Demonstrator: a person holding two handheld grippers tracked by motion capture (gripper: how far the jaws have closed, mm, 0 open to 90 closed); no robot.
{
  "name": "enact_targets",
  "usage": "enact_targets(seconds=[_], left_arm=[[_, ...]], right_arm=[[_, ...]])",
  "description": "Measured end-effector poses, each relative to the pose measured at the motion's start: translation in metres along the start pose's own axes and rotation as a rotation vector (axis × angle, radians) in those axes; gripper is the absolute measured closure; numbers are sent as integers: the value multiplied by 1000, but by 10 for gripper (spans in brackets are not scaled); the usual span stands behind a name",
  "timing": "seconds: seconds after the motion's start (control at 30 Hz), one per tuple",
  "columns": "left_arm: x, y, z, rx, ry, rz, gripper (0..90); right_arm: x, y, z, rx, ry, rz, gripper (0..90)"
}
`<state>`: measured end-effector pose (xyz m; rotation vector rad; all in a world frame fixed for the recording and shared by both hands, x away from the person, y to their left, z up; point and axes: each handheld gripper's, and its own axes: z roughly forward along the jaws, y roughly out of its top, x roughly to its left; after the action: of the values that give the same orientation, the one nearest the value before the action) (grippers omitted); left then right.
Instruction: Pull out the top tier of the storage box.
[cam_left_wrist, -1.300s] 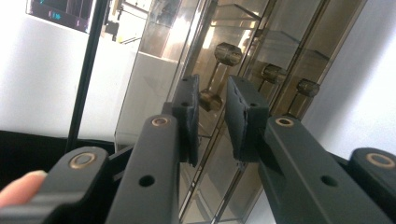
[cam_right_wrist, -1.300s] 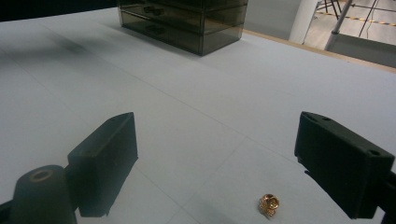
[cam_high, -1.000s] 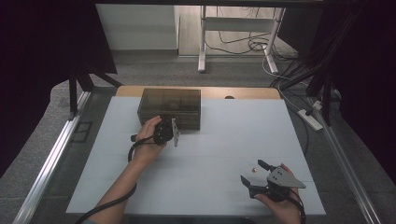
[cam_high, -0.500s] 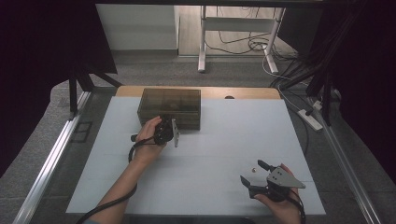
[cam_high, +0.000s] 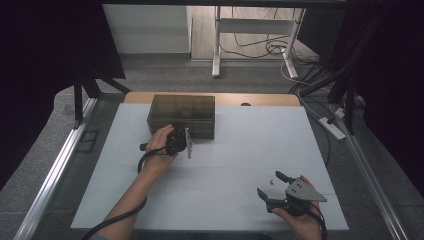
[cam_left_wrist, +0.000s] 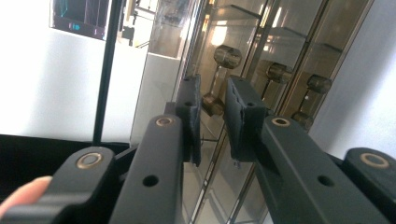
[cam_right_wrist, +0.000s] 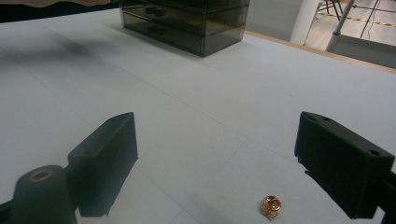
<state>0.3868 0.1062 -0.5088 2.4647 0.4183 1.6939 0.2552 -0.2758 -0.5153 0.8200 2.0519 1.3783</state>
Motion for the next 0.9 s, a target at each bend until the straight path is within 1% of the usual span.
enact_targets(seconds=[0.1, 0.17, 0.3, 0.6, 0.83, 0.9], left_arm=[[0, 1, 0, 6, 2, 4, 792], [-1, 2, 0, 19, 10, 28, 795], [-2, 4, 0, 31, 18, 40, 801], [-3, 6, -1, 50, 26, 45, 804], [-5, 7, -1, 45, 34, 40, 808], [-5, 7, -1, 50, 39, 46, 809]], right_arm=[[0, 1, 0, -2, 1, 0, 129], [0, 1, 0, -3, 1, 0, 129], [0, 0, 0, -2, 2, -1, 129], [0, 1, 0, -5, 0, 1, 128], [-1, 1, 0, -5, -1, 1, 128], [-1, 1, -1, -7, -2, 2, 129]])
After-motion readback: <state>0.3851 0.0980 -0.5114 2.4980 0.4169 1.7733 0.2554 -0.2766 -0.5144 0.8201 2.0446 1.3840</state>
